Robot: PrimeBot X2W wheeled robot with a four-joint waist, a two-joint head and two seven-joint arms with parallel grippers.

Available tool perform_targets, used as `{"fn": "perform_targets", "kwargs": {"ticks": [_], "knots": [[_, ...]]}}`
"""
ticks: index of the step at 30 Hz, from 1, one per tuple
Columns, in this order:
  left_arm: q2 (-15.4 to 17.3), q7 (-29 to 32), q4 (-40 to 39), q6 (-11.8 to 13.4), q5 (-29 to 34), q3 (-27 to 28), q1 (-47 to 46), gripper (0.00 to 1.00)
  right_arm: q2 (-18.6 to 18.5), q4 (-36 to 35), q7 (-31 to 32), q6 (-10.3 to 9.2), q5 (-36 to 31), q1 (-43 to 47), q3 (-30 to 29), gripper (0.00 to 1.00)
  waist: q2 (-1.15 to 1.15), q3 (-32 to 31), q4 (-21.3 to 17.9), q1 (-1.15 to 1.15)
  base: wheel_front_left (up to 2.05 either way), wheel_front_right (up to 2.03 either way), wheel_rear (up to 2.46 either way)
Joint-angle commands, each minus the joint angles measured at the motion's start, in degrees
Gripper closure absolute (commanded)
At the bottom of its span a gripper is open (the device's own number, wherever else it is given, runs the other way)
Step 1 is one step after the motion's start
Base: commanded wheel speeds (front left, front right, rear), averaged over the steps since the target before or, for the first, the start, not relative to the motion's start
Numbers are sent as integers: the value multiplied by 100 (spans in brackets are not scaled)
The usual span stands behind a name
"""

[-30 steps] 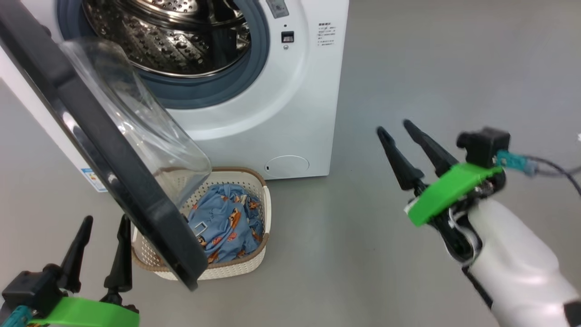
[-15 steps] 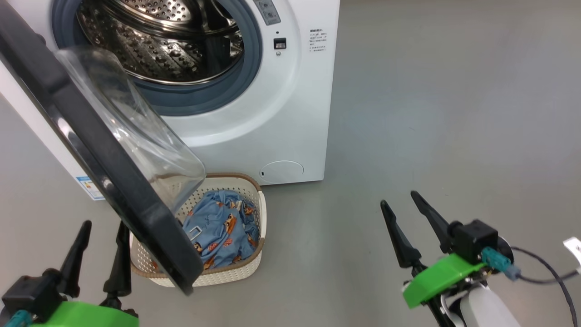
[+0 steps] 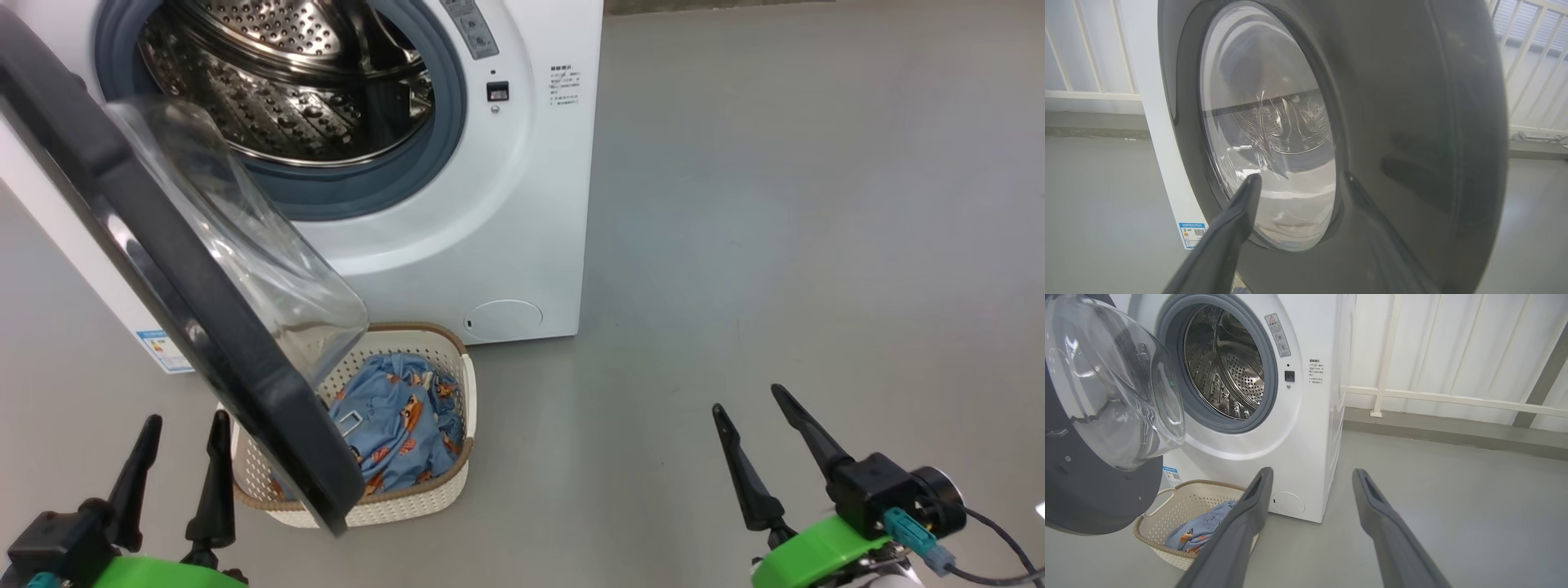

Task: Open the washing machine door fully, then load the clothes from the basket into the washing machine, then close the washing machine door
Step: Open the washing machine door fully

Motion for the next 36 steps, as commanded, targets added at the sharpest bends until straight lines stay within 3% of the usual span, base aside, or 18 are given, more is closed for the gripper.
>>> {"fn": "perform_targets", "kwargs": {"ticks": [1, 12, 36], "knots": [[102, -37, -111, -15, 72, 254, -90, 0, 36, -228, -69, 9, 26, 62, 48, 0, 0, -31, 14, 0, 0, 0, 0], [55, -37, -5, -15, 232, 274, 55, 0, 37, -631, -69, 9, 155, 484, -460, 0, 0, -103, -4, 0, 0, 0, 0], [89, -37, 137, -15, 267, 166, 52, 0, 38, -624, -69, 9, 183, 445, -587, 0, 0, -115, 59, 0, 0, 0, 0]]}}
